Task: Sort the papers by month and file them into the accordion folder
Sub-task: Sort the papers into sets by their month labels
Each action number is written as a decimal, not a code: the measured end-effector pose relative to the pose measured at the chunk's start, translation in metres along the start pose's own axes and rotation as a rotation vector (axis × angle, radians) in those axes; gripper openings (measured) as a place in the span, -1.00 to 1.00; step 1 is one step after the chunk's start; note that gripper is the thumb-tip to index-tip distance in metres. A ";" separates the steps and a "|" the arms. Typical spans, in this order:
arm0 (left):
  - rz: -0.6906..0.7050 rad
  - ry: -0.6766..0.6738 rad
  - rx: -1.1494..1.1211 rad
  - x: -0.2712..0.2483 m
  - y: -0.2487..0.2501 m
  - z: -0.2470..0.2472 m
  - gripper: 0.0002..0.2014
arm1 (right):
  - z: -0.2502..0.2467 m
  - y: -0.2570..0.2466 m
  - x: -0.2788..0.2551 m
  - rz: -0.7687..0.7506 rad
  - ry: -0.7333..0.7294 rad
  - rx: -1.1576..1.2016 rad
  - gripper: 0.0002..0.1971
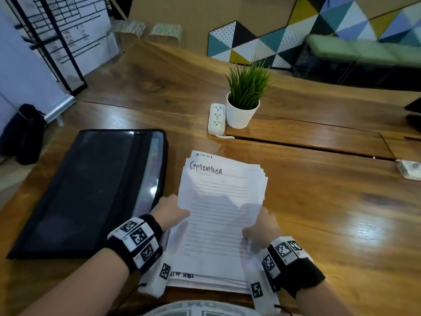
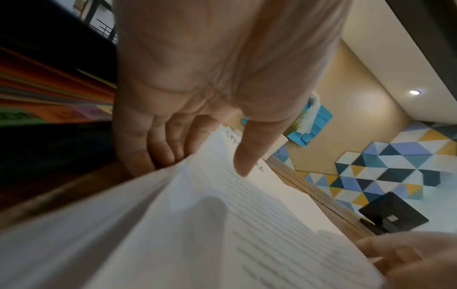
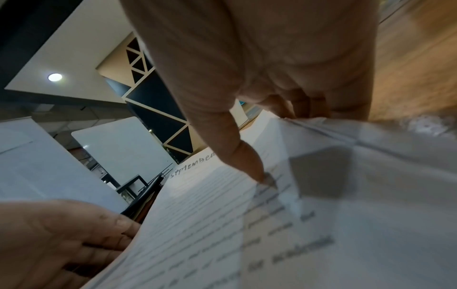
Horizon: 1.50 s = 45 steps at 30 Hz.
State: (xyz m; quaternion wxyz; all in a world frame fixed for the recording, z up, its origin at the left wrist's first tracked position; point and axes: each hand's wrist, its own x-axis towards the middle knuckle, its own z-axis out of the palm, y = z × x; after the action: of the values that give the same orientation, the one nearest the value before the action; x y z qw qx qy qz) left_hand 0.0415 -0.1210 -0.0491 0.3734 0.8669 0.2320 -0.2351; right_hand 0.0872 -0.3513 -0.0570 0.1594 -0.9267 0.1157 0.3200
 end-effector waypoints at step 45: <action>-0.026 0.047 -0.057 0.039 0.004 -0.027 -0.45 | -0.061 -0.100 0.062 -0.488 -0.108 -0.598 -0.34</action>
State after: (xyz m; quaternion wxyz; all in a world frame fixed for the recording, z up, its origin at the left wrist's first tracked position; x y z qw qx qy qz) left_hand 0.0809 -0.0943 -0.0536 0.3892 0.8582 0.2584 -0.2127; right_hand 0.2004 -0.2885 -0.0285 -0.0405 -0.9145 -0.2150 0.3404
